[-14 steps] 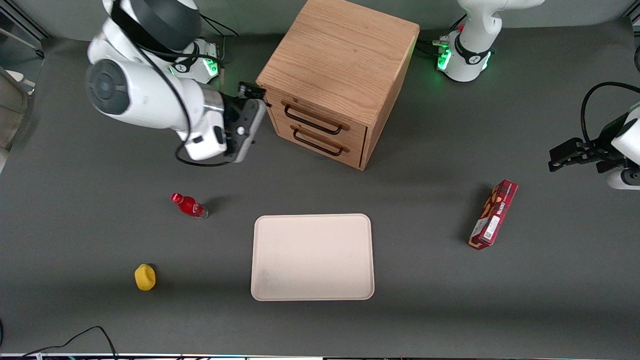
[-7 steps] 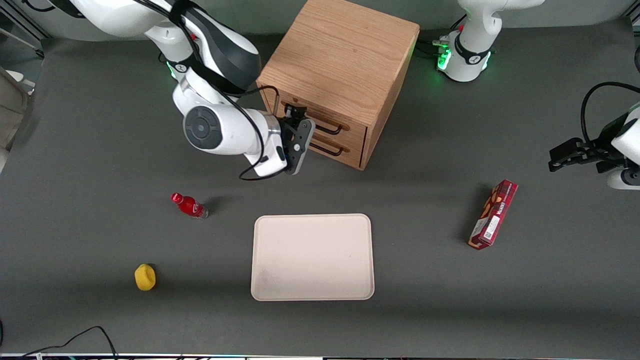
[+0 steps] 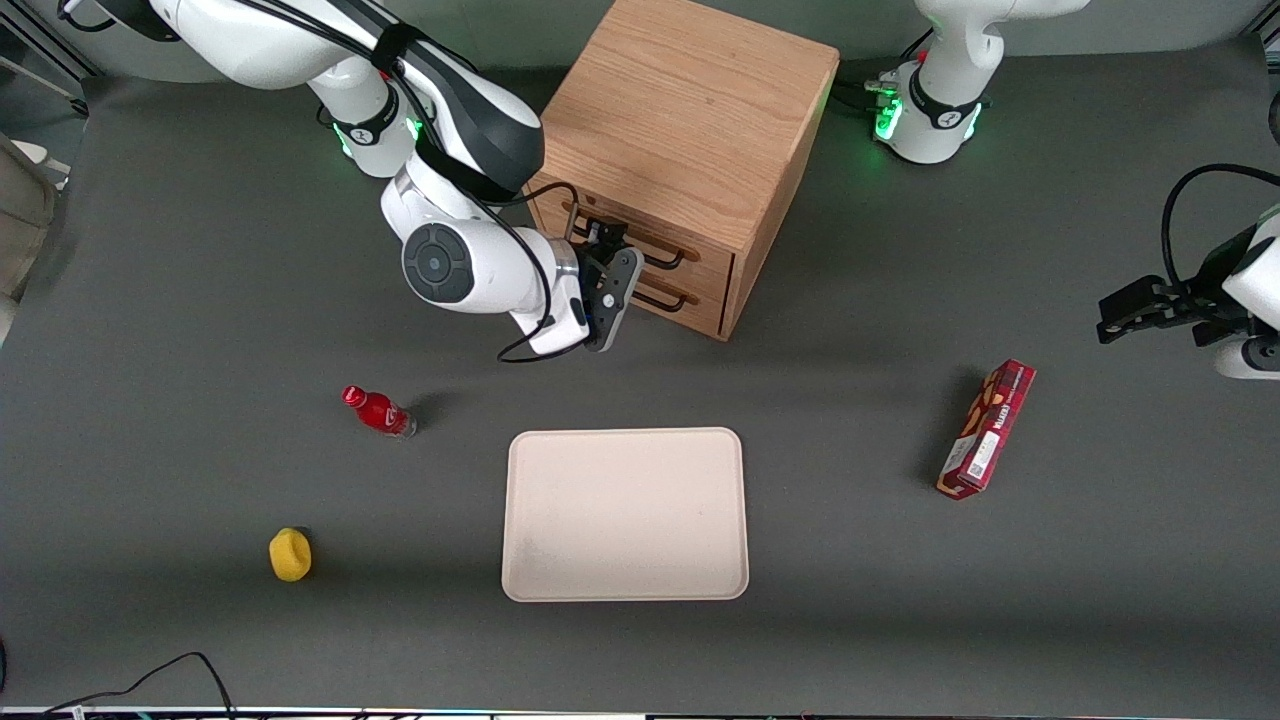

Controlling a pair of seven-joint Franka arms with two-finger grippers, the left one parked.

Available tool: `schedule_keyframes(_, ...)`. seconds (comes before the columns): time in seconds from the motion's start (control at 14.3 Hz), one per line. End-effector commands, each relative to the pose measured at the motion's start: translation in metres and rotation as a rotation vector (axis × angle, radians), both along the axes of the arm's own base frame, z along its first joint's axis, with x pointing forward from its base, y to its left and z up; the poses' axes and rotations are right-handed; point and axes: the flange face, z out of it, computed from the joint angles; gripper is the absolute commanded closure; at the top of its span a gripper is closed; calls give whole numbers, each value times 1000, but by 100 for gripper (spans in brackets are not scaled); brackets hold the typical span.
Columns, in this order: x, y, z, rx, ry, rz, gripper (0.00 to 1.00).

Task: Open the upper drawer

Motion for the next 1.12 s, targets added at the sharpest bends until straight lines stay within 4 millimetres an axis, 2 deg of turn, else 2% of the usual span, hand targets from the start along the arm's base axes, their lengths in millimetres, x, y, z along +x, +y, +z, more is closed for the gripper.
schedule_keyframes(0.0, -2, 9, -7, 1, 5, -22, 0)
schedule_keyframes(0.14, -6, 15, -9, 4, 1, -13, 0)
schedule_keyframes(0.35, 7, 10, -29, -28, -25, 5, 0)
schedule_keyframes(0.56, 42, -1, -42, -28, -49, -20, 0)
schedule_keyframes(0.7, 63, -8, -39, -14, -59, -41, 0)
schedule_keyframes(0.84, 83, -23, -42, -21, -59, -74, 0)
schedule_keyframes(1.05, 102, -36, -34, -30, -14, -68, 0)
